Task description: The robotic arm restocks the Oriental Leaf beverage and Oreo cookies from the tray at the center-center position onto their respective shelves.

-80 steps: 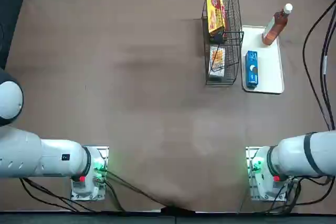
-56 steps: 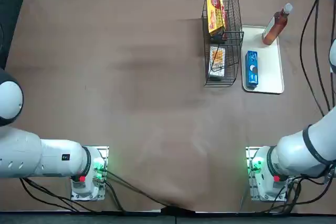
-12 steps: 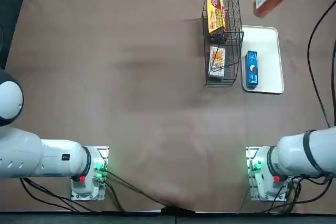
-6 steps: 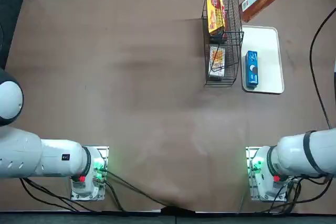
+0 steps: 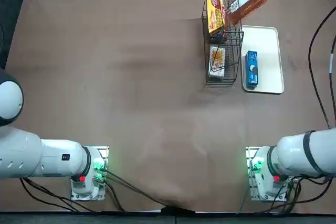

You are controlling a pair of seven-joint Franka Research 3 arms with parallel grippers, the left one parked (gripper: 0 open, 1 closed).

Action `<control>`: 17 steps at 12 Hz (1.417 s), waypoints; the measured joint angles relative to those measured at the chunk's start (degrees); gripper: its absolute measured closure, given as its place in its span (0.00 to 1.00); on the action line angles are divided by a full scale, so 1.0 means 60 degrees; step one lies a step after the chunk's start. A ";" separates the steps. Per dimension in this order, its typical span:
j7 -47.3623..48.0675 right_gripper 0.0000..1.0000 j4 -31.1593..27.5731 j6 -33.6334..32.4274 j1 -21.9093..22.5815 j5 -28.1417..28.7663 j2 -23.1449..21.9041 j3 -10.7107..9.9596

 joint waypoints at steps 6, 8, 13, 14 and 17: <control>-0.0043 0.42 -0.0940 0.0387 0.0032 0.0459 -0.0070 -0.0002; -0.0059 0.42 -0.1395 0.0896 0.0196 0.0468 -0.0256 -0.0001; -0.0059 0.42 -0.2388 0.1473 0.0600 0.0476 -0.0751 0.0024; -0.0059 0.42 -0.2484 0.1473 0.0614 0.0477 -0.0783 0.0026; -0.0059 0.42 -0.2717 0.1503 0.0684 0.0478 -0.0793 0.0026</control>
